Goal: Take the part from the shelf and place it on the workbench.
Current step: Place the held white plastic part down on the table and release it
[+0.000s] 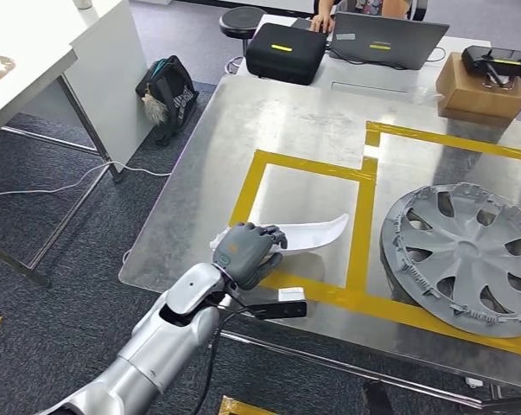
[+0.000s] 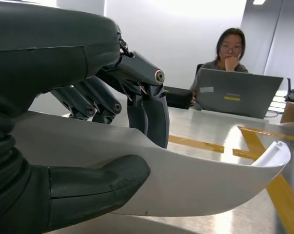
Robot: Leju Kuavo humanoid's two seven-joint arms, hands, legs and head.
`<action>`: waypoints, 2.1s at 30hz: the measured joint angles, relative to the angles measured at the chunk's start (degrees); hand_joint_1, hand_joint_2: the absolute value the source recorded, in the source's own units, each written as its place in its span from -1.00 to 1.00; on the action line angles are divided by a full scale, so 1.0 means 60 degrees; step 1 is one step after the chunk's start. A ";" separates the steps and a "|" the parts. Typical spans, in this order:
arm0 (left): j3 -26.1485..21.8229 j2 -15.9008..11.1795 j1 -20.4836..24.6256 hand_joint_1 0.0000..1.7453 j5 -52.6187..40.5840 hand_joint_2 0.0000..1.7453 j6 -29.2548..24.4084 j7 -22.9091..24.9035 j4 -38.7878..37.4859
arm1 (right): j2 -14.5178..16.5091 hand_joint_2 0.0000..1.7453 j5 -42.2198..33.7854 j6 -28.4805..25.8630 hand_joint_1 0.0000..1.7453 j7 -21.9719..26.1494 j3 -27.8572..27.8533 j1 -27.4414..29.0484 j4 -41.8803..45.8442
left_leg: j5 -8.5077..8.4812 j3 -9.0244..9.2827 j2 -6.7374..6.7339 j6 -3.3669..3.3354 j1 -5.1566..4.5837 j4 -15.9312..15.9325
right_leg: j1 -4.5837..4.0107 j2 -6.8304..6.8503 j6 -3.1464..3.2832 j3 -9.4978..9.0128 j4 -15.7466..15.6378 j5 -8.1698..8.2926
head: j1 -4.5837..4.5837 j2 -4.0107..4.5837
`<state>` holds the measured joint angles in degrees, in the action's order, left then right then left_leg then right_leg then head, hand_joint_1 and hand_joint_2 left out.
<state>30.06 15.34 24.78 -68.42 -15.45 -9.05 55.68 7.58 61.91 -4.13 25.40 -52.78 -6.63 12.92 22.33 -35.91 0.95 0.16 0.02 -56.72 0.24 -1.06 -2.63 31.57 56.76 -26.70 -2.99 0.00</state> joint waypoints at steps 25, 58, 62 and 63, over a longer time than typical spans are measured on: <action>0.0544 0.0838 0.0541 -1.00 -0.0723 1.00 -0.0035 0.0693 -0.1782 | 0.0338 -1.00 -0.0188 -0.0346 -1.00 0.0005 0.0109 -0.0115 0.0000 | 0.0000 0.0000 0.0000 -0.0001 -0.0001 0.0000 | 0.0001 0.0001 0.0000 -0.0002 0.0000 0.0000 | 0.0002 0.0000; 0.0432 0.0074 -0.1591 -1.00 0.3593 -1.00 -0.0787 -0.2116 0.1653 | 0.0419 -1.00 -0.0956 -0.0852 -1.00 0.0334 -0.0079 0.0316 0.0000 | -0.0056 0.0089 -0.0074 -0.0263 0.0019 0.0120 | 0.0181 0.0102 -0.0356 0.1115 0.2718 -0.1265 | -0.0047 0.0001; 0.0322 -0.0220 -0.2162 -1.00 0.4489 -1.00 -0.1142 -0.2680 0.2919 | 0.0456 -1.00 -0.1065 -0.0975 -1.00 0.0415 -0.0178 0.0347 -0.0009 | -0.0079 0.0055 -0.0056 -0.0016 0.0098 0.0025 | 0.0263 0.0057 -0.0471 -0.0108 0.0522 -0.0274 | -0.0069 0.0002; 0.0289 -0.0265 -0.2240 -1.00 0.4675 -1.00 -0.1229 -0.2797 0.3123 | 0.0474 -1.00 -0.1090 -0.1006 -1.00 0.0429 -0.0200 0.0345 -0.0014 | -0.0088 0.0041 -0.0050 0.0044 0.0089 0.0003 | 0.0259 0.0014 -0.0441 -0.0251 0.0291 -0.0227 | -0.0076 0.0001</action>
<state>31.80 13.75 11.34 -40.38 -22.83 -25.83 74.42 10.43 55.37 -10.17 27.98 -53.99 -4.56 12.84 21.80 -35.66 0.65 0.42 0.56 -56.70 1.79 -0.98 -5.28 30.06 58.51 -28.06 -3.45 0.01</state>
